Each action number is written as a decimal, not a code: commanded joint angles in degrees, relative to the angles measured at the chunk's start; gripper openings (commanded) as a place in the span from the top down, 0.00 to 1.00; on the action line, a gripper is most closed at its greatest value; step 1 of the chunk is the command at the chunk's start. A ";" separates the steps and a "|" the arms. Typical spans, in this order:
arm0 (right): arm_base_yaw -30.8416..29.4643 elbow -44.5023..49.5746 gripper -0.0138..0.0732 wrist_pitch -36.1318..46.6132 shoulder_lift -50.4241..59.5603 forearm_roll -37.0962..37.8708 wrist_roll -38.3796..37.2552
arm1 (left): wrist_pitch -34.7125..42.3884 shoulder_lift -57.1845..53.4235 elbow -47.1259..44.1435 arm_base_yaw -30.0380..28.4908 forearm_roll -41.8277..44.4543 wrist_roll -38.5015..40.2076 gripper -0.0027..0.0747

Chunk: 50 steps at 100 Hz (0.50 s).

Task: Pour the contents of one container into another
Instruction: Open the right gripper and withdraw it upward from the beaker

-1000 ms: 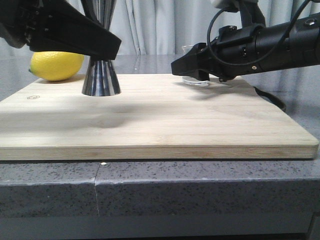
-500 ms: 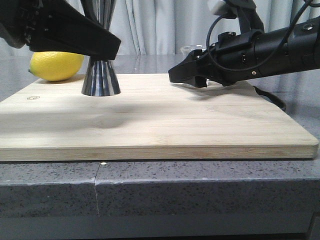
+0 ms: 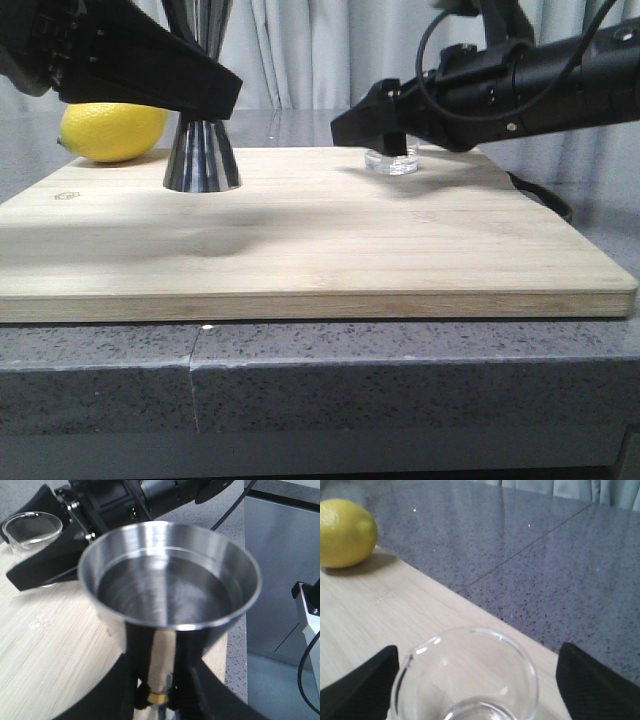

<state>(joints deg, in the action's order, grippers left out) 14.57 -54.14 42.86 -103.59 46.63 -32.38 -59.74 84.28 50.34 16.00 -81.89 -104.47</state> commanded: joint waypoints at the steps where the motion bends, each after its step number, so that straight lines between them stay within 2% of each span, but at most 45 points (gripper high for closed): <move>1: -0.30 -1.51 0.17 3.63 4.32 -2.00 0.46 | -2.19 -1.96 1.66 0.49 -4.00 0.40 0.99; 26: -0.30 -1.51 0.17 3.79 8.39 -2.00 0.46 | -1.96 -1.96 1.66 0.49 -4.00 0.09 0.99; 50: -0.30 -1.59 0.17 4.50 16.45 -2.13 0.46 | 2.15 -1.96 1.66 0.49 -5.60 -2.31 0.99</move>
<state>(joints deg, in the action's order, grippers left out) 14.57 -54.14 42.86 -92.87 46.38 -32.38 -56.74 84.28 50.34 16.00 -82.01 -105.23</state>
